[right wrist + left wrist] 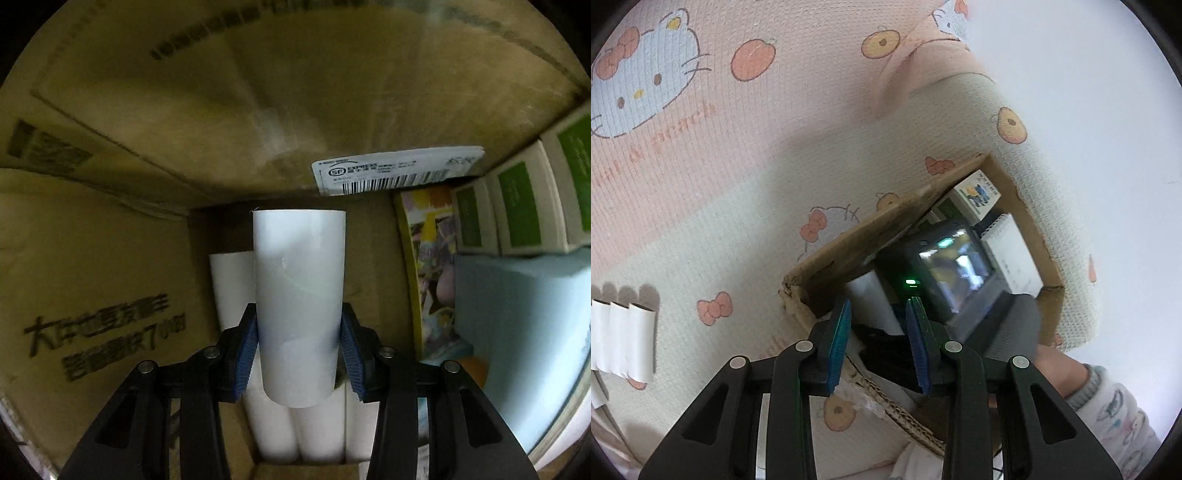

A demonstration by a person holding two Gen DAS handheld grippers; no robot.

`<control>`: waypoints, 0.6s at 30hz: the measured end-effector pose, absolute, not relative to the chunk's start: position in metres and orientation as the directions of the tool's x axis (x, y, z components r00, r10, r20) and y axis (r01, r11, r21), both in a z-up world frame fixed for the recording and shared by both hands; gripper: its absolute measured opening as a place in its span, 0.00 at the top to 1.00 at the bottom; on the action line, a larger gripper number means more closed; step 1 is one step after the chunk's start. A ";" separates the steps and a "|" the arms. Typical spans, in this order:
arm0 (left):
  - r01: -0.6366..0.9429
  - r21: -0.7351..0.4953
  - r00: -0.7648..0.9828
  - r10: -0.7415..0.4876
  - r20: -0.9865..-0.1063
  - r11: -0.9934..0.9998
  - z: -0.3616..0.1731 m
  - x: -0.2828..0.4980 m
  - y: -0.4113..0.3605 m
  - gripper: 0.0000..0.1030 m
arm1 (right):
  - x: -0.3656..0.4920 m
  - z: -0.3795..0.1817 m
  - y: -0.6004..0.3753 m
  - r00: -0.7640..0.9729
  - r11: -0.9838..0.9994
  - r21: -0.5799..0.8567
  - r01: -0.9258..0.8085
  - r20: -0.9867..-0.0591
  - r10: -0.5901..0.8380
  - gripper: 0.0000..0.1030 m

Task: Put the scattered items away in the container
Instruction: 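Lower the tube into the box beside other tubes and open the right gripper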

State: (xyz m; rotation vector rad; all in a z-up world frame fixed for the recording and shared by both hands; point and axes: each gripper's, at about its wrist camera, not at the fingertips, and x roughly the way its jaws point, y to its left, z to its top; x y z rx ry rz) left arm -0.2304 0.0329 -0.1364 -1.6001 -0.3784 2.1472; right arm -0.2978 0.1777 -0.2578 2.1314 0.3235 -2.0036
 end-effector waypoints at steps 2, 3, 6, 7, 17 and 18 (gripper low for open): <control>-0.177 -0.476 -0.230 0.506 -0.831 -0.862 -0.138 -0.231 0.034 0.67 | -0.298 -0.267 0.178 0.094 -0.955 -0.023 0.296 -0.994 0.053 0.61; -0.179 -0.474 -0.232 0.505 -0.831 -0.862 -0.137 -0.230 0.034 0.67 | -0.298 -0.271 0.178 0.110 -0.954 -0.031 0.300 -0.992 0.066 0.61; -0.185 -0.460 -0.231 0.493 -0.839 -0.869 -0.138 -0.231 0.036 0.67 | -0.296 -0.280 0.180 0.143 -0.949 -0.059 0.310 -0.984 0.108 0.61; -0.183 -0.458 -0.229 0.491 -0.841 -0.870 -0.139 -0.231 0.036 0.67 | -0.297 -0.279 0.180 0.143 -0.948 -0.059 0.313 -0.984 0.108 0.61; -0.178 -0.454 -0.222 0.486 -0.846 -0.873 -0.140 -0.229 0.036 0.67 | -0.297 -0.263 0.186 0.174 -0.942 0.011 0.336 -0.984 0.051 0.61; -0.180 -0.449 -0.224 0.481 -0.848 -0.875 -0.139 -0.229 0.036 0.67 | -0.296 -0.262 0.187 0.181 -0.942 0.010 0.337 -0.982 0.054 0.61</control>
